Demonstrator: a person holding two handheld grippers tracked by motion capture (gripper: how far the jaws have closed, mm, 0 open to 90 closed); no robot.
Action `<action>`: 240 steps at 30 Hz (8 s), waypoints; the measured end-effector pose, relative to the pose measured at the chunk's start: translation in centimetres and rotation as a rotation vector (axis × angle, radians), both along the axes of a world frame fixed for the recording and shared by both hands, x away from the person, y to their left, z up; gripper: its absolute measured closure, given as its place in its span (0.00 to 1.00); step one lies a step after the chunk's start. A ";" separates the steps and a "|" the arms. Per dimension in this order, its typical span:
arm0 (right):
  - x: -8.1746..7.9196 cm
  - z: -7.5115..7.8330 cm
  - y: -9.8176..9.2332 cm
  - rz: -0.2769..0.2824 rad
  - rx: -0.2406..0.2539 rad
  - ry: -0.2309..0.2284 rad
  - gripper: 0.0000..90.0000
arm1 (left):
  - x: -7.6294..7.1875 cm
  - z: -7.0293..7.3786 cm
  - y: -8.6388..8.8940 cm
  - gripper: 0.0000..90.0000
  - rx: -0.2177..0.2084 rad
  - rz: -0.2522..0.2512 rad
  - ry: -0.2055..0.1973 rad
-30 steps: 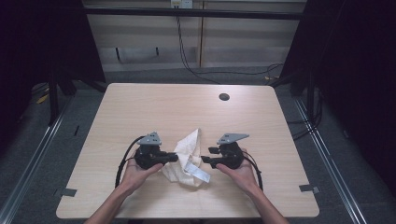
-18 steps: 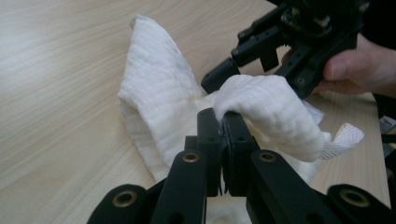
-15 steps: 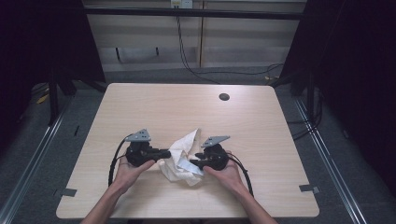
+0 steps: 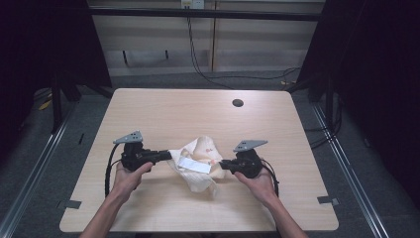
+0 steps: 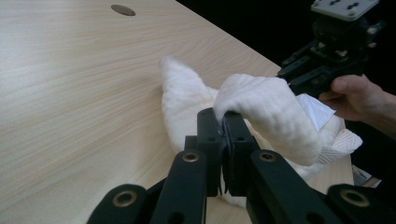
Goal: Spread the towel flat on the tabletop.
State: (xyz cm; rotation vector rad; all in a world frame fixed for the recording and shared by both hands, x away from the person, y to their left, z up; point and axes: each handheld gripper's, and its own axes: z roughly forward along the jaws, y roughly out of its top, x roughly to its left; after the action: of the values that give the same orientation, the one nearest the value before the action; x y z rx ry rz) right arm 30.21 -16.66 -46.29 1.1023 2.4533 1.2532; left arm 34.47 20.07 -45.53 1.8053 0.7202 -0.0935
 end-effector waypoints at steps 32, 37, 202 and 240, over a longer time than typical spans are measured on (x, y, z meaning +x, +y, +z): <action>-1.2 0.3 -3.8 -0.029 -0.025 0.022 0.74 | -1.1 0.3 -1.5 0.65 0.104 0.049 0.016; -0.8 1.5 -4.0 -0.043 0.017 -0.012 0.71 | -1.6 0.2 -2.8 0.68 0.134 0.009 0.002; -3.6 18.0 -7.8 -0.102 0.209 -0.372 0.97 | -1.7 13.6 -0.8 0.97 0.080 0.023 -0.303; -2.7 11.9 -8.7 -0.211 0.143 -0.241 0.97 | 1.1 9.9 -4.0 0.96 0.197 -0.043 -0.169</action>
State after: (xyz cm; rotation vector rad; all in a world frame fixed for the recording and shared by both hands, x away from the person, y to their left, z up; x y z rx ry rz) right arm 27.50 -25.33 -34.42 1.1345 2.0435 1.4185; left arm 35.55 16.07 -35.61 1.9898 0.5867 0.1039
